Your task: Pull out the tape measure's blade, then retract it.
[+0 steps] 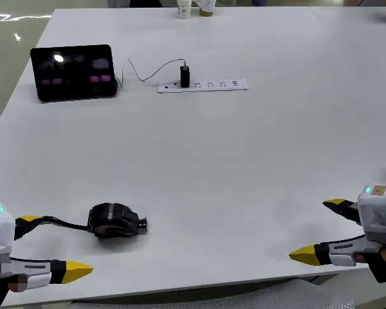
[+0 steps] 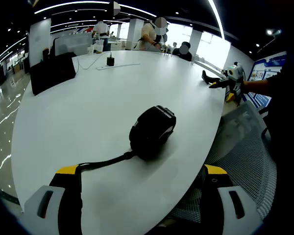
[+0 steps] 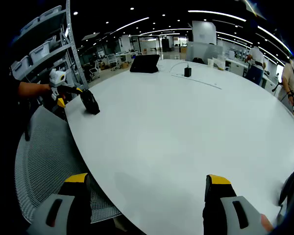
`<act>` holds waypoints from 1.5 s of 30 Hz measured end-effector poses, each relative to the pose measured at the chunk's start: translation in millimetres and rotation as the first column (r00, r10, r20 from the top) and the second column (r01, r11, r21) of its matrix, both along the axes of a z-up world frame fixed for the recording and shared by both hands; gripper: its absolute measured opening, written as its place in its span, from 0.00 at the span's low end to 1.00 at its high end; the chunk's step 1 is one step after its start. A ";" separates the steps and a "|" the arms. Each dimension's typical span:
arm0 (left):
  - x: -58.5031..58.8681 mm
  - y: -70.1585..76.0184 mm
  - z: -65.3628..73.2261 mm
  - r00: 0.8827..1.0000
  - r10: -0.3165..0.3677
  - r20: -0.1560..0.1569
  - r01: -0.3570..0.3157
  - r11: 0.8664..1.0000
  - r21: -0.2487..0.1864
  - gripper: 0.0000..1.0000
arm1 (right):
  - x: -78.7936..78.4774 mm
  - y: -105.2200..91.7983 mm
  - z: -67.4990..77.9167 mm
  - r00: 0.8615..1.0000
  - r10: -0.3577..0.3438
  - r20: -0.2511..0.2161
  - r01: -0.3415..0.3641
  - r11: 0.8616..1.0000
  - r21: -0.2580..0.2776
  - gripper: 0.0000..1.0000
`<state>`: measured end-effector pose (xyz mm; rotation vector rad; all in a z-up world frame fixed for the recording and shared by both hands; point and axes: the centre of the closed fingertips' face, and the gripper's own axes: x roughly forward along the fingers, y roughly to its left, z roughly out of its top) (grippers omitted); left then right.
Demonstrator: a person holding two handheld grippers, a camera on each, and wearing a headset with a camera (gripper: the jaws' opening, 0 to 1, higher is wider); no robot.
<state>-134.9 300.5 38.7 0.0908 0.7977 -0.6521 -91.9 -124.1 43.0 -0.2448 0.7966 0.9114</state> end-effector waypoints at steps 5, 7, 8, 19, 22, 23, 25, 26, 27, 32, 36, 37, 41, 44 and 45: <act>-1.1 0.5 0.4 1.000 0.000 -0.003 0.000 1.000 0.002 0.99 | 0.4 0.4 -1.5 1.000 0.010 -0.004 -0.010 1.000 -0.003 0.97; -1.2 1.0 0.4 1.000 0.003 -0.004 -0.003 1.000 0.001 0.99 | 0.2 1.5 -1.1 1.000 0.011 -0.009 -0.011 1.000 0.000 0.98; -1.1 1.2 0.3 1.000 0.004 -0.005 -0.004 1.000 -0.001 0.99 | 0.3 1.8 -0.9 1.000 0.011 -0.009 -0.011 1.000 0.000 0.98; -1.1 -1.8 -2.1 1.000 -0.017 0.004 0.017 1.000 -0.009 0.99 | 9.0 11.6 0.7 0.996 0.069 0.055 -0.068 0.998 -0.008 0.99; -4.5 -1.8 -8.5 0.997 -0.070 -0.007 0.071 0.997 0.027 0.99 | 4.4 23.0 -5.1 0.988 0.139 0.069 -0.137 0.990 -0.036 0.99; -2.7 -0.3 -9.0 0.997 -0.079 0.007 0.079 0.996 0.049 0.99 | 1.7 27.0 -6.1 0.988 0.148 0.050 -0.147 0.989 -0.023 0.99; -2.3 -2.6 -8.4 0.997 -0.083 -0.004 0.083 0.996 0.036 0.99 | 1.3 33.2 -7.3 0.985 0.162 0.053 -0.160 0.987 -0.034 0.99; -1.0 -3.0 -7.7 0.996 -0.085 -0.008 0.085 0.996 0.032 0.99 | 0.4 36.9 -8.1 0.983 0.175 0.048 -0.174 0.984 -0.037 0.99; -0.7 -3.2 -7.4 0.996 -0.087 -0.009 0.087 0.996 0.031 0.99 | 0.5 38.3 -8.2 0.983 0.179 0.047 -0.177 0.983 -0.037 0.99; 6.2 -5.3 -7.7 0.991 -0.137 -0.004 0.137 0.989 0.065 0.99 | 6.4 55.5 -4.8 0.974 0.218 0.057 -0.216 0.976 -0.032 0.99; 9.6 -11.0 -7.8 0.980 -0.197 -0.006 0.197 0.975 0.100 0.99 | 14.3 72.1 -3.6 0.970 0.235 0.059 -0.235 0.972 -0.002 0.99; 11.0 -12.2 -7.2 0.978 -0.208 0.000 0.207 0.973 0.105 0.99 | 14.8 76.5 -3.4 0.968 0.243 0.060 -0.244 0.970 0.000 0.99; 17.7 -19.1 -5.6 0.967 -0.256 0.003 0.253 0.958 0.134 0.99 | 15.0 101.7 -4.9 0.948 0.312 0.070 -0.313 0.950 0.000 0.99; 20.3 -24.9 -4.8 0.954 -0.301 0.003 0.296 0.942 0.157 0.99 | 13.7 118.0 -7.1 0.932 0.354 0.073 -0.355 0.935 -0.001 0.99; 20.7 -24.7 -5.7 0.949 -0.316 -0.001 0.311 0.934 0.178 0.99 | 13.7 121.5 -8.0 0.929 0.363 0.070 -0.364 0.932 -0.004 0.99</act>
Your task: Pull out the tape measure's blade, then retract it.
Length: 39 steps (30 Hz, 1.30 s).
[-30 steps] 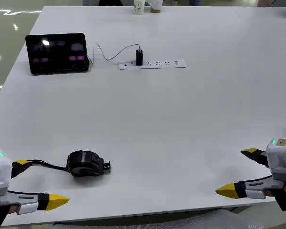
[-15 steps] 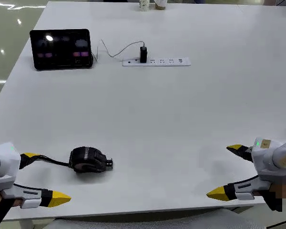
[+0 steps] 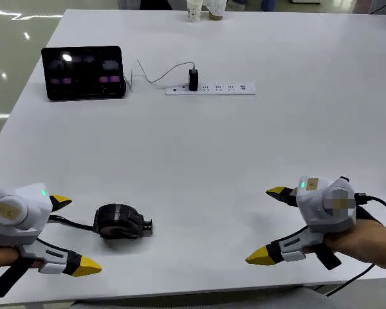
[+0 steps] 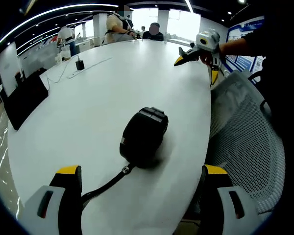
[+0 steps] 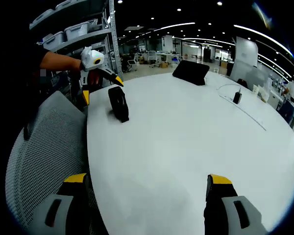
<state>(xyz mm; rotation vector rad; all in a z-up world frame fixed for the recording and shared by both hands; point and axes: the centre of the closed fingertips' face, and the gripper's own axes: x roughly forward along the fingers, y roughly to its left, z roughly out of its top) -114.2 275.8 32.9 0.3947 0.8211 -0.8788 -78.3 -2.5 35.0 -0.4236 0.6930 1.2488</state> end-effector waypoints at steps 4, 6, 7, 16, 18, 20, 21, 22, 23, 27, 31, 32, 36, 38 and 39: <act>-0.5 -4.9 0.8 1.000 -0.027 -0.014 0.027 1.000 0.010 0.96 | -2.2 16.0 1.2 0.999 0.042 -0.006 -0.042 0.999 0.004 0.99; -2.3 -8.8 0.2 0.998 -0.024 -0.056 0.023 1.000 -0.006 0.95 | -2.8 24.5 2.6 0.998 0.062 -0.007 -0.062 0.998 0.008 0.99; -1.0 -11.0 0.2 0.998 -0.039 -0.049 0.039 0.999 -0.001 0.94 | -3.3 29.6 3.2 0.997 0.074 -0.008 -0.074 0.997 0.012 0.99; 14.8 -26.1 -2.0 0.985 -0.173 -0.020 0.174 0.982 0.077 0.91 | -7.2 64.7 -0.5 0.987 0.158 0.003 -0.158 0.987 0.006 0.99; 17.4 -31.1 -1.1 0.980 -0.196 -0.020 0.197 0.977 0.083 0.88 | -5.7 72.3 -2.2 0.986 0.166 0.009 -0.166 0.986 0.000 0.99; 19.1 -36.1 -0.6 0.974 -0.224 -0.017 0.225 0.970 0.091 0.86 | -3.1 82.5 -1.1 0.986 0.167 0.007 -0.167 0.986 0.012 0.99; 19.6 -38.3 -0.8 0.969 -0.248 -0.016 0.249 0.963 0.101 0.84 | -1.0 89.0 0.1 0.986 0.166 0.005 -0.166 0.986 0.019 0.99; 19.6 -38.9 -1.1 0.966 -0.256 -0.017 0.257 0.961 0.105 0.80 | -0.4 91.1 0.6 0.986 0.165 0.005 -0.165 0.986 0.022 0.99; 19.2 -41.1 -1.9 0.962 -0.272 -0.022 0.273 0.955 0.114 0.77 | 1.5 98.6 2.7 0.987 0.161 0.006 -0.161 0.986 0.034 0.99; 16.5 -44.7 -7.3 0.947 -0.319 -0.045 0.322 0.936 0.139 0.68 | 1.6 118.2 5.9 0.984 0.180 0.009 -0.180 0.982 0.051 0.99; 19.1 -45.8 -8.8 0.944 -0.327 -0.041 0.330 0.931 0.154 0.58 | -0.3 131.4 3.5 0.981 0.195 0.012 -0.195 0.980 0.048 0.96; 19.6 -47.0 -8.8 0.945 -0.325 -0.042 0.327 0.933 0.151 0.57 | -1.0 135.5 1.4 0.979 0.206 0.015 -0.206 0.978 0.042 0.92; 25.3 -49.5 -10.5 0.945 -0.324 -0.035 0.326 0.933 0.154 0.57 | -5.0 145.8 -3.9 0.971 0.237 -0.003 -0.237 0.971 0.039 0.90; 27.4 -51.0 -11.7 0.943 -0.332 -0.037 0.334 0.929 0.159 0.53 | -5.0 150.1 -6.6 0.969 0.246 -0.005 -0.246 0.969 0.030 0.87; 27.4 -53.0 -11.4 0.940 -0.339 -0.040 0.341 0.927 0.156 0.51 | -4.3 152.4 -7.7 0.967 0.253 0.006 -0.253 0.967 0.024 0.85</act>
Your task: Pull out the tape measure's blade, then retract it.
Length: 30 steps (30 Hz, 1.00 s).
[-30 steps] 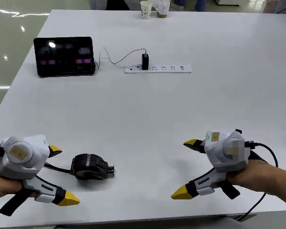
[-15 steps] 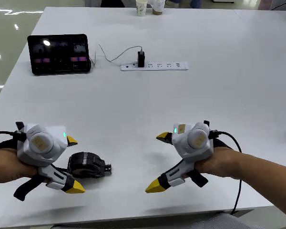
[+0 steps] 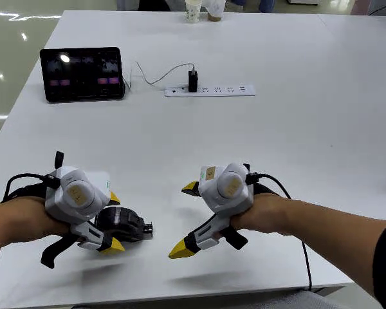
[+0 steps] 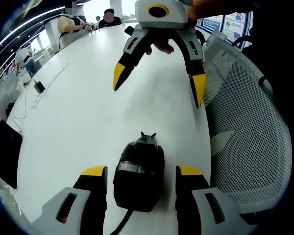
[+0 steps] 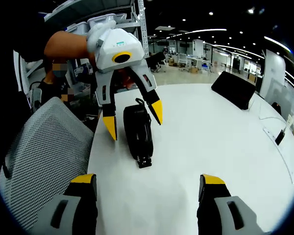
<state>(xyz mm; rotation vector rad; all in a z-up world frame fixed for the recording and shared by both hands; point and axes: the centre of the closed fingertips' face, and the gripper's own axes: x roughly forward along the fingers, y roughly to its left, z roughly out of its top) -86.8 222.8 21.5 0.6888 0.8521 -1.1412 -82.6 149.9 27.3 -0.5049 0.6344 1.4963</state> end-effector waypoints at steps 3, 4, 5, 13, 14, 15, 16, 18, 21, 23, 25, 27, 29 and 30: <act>0.5 -3.6 -0.4 1.000 -0.009 -0.002 0.009 1.000 -0.004 0.45 | -1.0 5.3 -1.4 1.000 0.011 -0.004 -0.011 1.000 -0.004 0.83; 0.9 -4.2 -1.1 1.000 -0.011 -0.002 0.011 1.000 0.000 0.41 | -1.4 6.7 -1.6 1.000 0.014 -0.003 -0.014 1.000 -0.004 0.82; 2.5 -4.0 -1.9 1.000 -0.014 0.006 0.014 1.000 0.010 0.40 | -1.7 7.9 -1.8 1.000 0.017 0.000 -0.017 1.000 -0.003 0.81; 5.2 -2.7 -4.4 0.999 -0.040 0.015 0.039 0.998 0.040 0.33 | -4.8 14.8 -5.8 1.000 0.015 -0.003 -0.015 1.000 -0.006 0.62; 5.2 -2.9 -4.6 0.999 -0.037 0.015 0.037 0.999 0.039 0.33 | -4.3 15.0 -8.3 0.999 0.028 0.019 -0.028 1.000 -0.014 0.58; 5.0 -3.1 -4.5 0.999 -0.036 0.015 0.036 0.999 0.039 0.33 | -4.0 15.5 -10.3 0.999 0.033 0.027 -0.033 0.999 -0.022 0.54; 5.0 -3.2 -4.7 0.999 -0.030 0.013 0.030 0.999 0.040 0.33 | -4.2 17.4 -12.7 0.999 0.038 0.032 -0.038 0.999 -0.027 0.49; 4.8 -3.6 -4.9 1.000 -0.025 0.009 0.024 0.999 0.044 0.33 | -4.2 21.4 -15.4 0.999 0.041 0.031 -0.040 0.999 -0.031 0.44; 5.0 -3.0 -6.6 0.999 -0.028 0.014 0.027 0.998 0.058 0.34 | -5.3 27.8 -19.3 0.998 0.051 0.034 -0.050 0.998 -0.034 0.40; 4.9 -2.6 -6.6 0.999 -0.034 0.016 0.033 0.998 0.062 0.33 | -5.6 31.8 -21.5 0.998 0.055 0.036 -0.053 0.998 -0.037 0.37; 5.0 -2.5 -6.5 0.999 -0.037 0.014 0.036 0.998 0.061 0.33 | -6.7 36.1 -24.9 0.996 0.072 0.047 -0.070 0.997 -0.045 0.33; 5.2 -2.4 -6.8 0.999 -0.038 0.012 0.038 0.998 0.059 0.33 | -8.5 39.1 -27.3 0.993 0.096 0.066 -0.092 0.994 -0.059 0.30; 5.3 -2.7 -7.4 0.999 -0.040 0.012 0.039 0.998 0.057 0.33 | -9.7 42.1 -29.8 0.988 0.126 0.091 -0.120 0.990 -0.069 0.28; 5.1 -2.8 -7.3 0.999 -0.040 0.011 0.039 0.998 0.055 0.33 | -11.0 43.0 -31.8 0.984 0.147 0.099 -0.140 0.987 -0.076 0.28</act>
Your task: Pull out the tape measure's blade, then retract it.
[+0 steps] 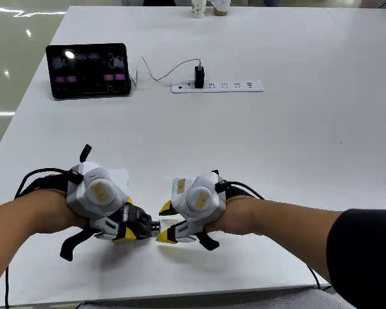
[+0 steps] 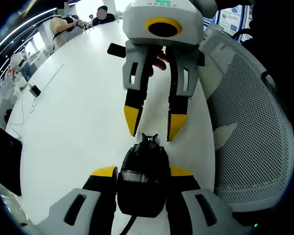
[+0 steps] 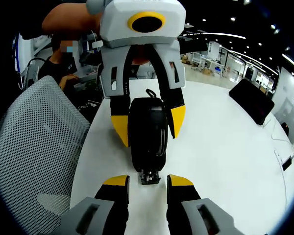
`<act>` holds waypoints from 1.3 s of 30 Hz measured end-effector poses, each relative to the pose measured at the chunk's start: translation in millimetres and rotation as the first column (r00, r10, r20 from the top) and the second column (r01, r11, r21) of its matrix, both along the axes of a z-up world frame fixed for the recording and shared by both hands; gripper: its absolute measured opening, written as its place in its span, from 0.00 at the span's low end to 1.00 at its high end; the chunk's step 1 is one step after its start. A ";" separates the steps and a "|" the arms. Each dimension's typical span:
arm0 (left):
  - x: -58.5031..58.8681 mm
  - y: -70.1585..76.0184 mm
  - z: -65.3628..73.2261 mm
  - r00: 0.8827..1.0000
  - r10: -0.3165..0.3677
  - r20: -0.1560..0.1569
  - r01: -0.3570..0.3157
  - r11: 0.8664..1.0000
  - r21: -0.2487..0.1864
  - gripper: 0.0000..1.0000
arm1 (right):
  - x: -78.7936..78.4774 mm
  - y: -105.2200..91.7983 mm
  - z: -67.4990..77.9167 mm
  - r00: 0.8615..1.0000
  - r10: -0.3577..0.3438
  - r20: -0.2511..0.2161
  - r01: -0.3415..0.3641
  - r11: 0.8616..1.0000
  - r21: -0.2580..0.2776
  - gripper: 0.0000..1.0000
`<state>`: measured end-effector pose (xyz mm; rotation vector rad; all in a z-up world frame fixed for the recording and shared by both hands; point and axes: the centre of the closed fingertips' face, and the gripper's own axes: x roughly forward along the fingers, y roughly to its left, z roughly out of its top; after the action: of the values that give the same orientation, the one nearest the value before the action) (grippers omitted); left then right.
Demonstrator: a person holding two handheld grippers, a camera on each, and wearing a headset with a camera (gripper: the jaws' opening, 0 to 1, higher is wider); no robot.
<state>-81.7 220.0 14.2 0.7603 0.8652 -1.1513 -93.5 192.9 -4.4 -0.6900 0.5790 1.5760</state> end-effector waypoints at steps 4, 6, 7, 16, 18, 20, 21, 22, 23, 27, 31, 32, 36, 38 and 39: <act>-0.1 -0.3 -0.1 1.000 0.003 0.002 -0.003 1.000 -0.008 0.34 | -1.0 0.8 -4.0 0.999 0.029 0.020 -0.029 0.999 -0.015 0.23; -0.3 -0.5 -0.2 1.000 0.004 0.002 -0.004 1.000 -0.011 0.34 | 1.7 1.2 -5.7 0.999 0.026 0.023 -0.026 0.999 -0.019 0.20; -0.1 -0.2 -0.4 1.000 0.004 0.003 -0.004 1.000 -0.011 0.34 | 2.8 1.5 -5.8 0.999 0.023 0.024 -0.023 1.000 -0.019 0.19; 0.0 0.2 -1.7 1.000 0.005 0.001 -0.005 1.000 -0.005 0.33 | 4.5 4.6 -11.0 1.000 0.023 0.005 -0.023 0.999 -0.043 0.12; 0.2 0.3 -1.8 1.000 0.008 0.001 -0.008 1.000 -0.005 0.33 | 4.2 3.7 -10.7 1.000 0.030 -0.006 -0.030 0.999 -0.039 0.12; 0.1 0.4 -1.6 1.000 0.009 0.001 -0.009 1.000 -0.005 0.33 | 3.3 3.4 -10.7 0.999 0.045 0.005 -0.045 0.998 -0.039 0.12; 0.1 0.4 -1.5 1.000 0.009 0.001 -0.009 1.000 -0.006 0.33 | 3.1 3.3 -10.9 0.999 0.048 0.009 -0.048 0.998 -0.040 0.11; 0.1 0.4 -1.4 1.000 0.009 0.001 -0.009 1.000 -0.007 0.33 | 3.2 3.1 -11.0 0.998 0.054 0.015 -0.053 0.998 -0.041 0.11; 0.1 0.5 -1.5 1.000 0.008 0.001 -0.008 1.000 -0.006 0.33 | 2.9 2.8 -10.9 0.998 0.058 0.019 -0.057 0.998 -0.041 0.11; -0.1 0.6 -1.7 1.000 0.004 -0.005 -0.004 1.000 0.001 0.33 | 3.1 1.0 -10.3 0.998 0.063 0.026 -0.061 0.997 -0.044 0.11; -0.4 0.9 -1.8 1.000 0.002 -0.011 -0.002 1.000 0.006 0.33 | 3.7 0.9 -10.8 0.998 0.055 0.020 -0.054 0.997 -0.048 0.10; -0.5 0.8 -1.8 1.000 0.002 -0.011 -0.002 1.000 0.005 0.33 | 3.7 0.8 -10.8 0.999 0.052 0.016 -0.051 0.998 -0.049 0.10; -0.7 1.2 -1.5 1.000 0.002 -0.011 -0.002 1.000 0.002 0.33 | 4.7 -2.8 -10.8 0.999 0.046 0.006 -0.045 0.998 -0.053 0.10; -0.5 1.2 -1.4 1.000 0.003 -0.011 -0.003 1.000 0.001 0.33 | 6.1 -5.7 -10.8 0.999 0.040 -0.002 -0.040 0.998 -0.057 0.10; -0.4 1.2 -1.4 1.000 0.004 -0.011 -0.004 1.000 0.001 0.33 | 6.5 -6.7 -11.0 0.999 0.039 -0.003 -0.039 0.998 -0.057 0.10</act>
<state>-82.2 221.2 12.8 0.7535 0.8758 -1.1526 -87.0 186.2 -15.4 -0.7469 0.6171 1.6011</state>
